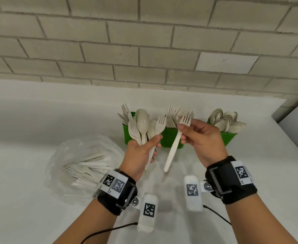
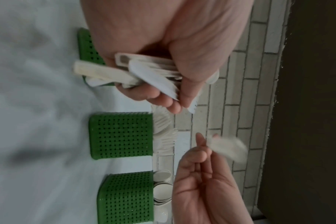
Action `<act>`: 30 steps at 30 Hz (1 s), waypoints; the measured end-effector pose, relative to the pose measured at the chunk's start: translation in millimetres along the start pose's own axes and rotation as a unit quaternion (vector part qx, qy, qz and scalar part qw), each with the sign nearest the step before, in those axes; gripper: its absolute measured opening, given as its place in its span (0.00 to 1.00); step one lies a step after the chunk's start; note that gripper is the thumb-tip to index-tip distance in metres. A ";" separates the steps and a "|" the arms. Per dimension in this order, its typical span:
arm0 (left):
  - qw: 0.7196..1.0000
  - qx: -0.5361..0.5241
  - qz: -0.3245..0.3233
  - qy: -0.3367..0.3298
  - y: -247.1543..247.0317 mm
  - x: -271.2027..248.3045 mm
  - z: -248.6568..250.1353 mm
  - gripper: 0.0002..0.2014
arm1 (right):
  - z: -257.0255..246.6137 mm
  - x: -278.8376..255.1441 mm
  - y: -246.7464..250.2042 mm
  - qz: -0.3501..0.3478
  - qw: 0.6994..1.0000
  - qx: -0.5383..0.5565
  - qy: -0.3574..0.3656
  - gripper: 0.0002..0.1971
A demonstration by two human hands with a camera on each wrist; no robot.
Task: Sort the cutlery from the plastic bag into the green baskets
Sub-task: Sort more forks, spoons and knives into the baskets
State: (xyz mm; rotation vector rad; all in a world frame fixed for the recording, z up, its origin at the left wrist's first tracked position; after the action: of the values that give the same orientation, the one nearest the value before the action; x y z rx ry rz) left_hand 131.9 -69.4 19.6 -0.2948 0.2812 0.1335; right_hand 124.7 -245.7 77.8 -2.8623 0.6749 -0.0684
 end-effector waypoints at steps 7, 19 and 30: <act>0.999 -0.016 -0.042 -0.030 -10.6 -2.3 10.6 0.15 | 5.8 -4.2 -21.8 -0.056 0.997 -0.032 -0.034 0.19; 0.982 0.153 0.019 -0.113 7.7 6.2 10.9 0.11 | -16.2 -2.2 -19.9 0.047 0.998 0.032 -0.012 0.04; 0.927 0.266 0.022 -0.264 -4.8 -7.2 22.3 0.22 | -16.3 -30.0 -60.5 -0.035 0.922 -0.319 0.218 0.06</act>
State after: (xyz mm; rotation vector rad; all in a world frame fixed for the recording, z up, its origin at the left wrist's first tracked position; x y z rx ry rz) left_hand 131.5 -67.8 43.5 0.2927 -0.2163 0.1704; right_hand 122.8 -182.3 106.1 -3.5442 0.7846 -0.6218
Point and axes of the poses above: each hand's wrist, its own x-axis towards the middle knuckle, its own y-axis out of the back of the hand, z = x × y, the point moved 8 cm from there along x, towards the middle knuckle, and after that the axes turned 14 degrees about z, right-handed, at the moved point
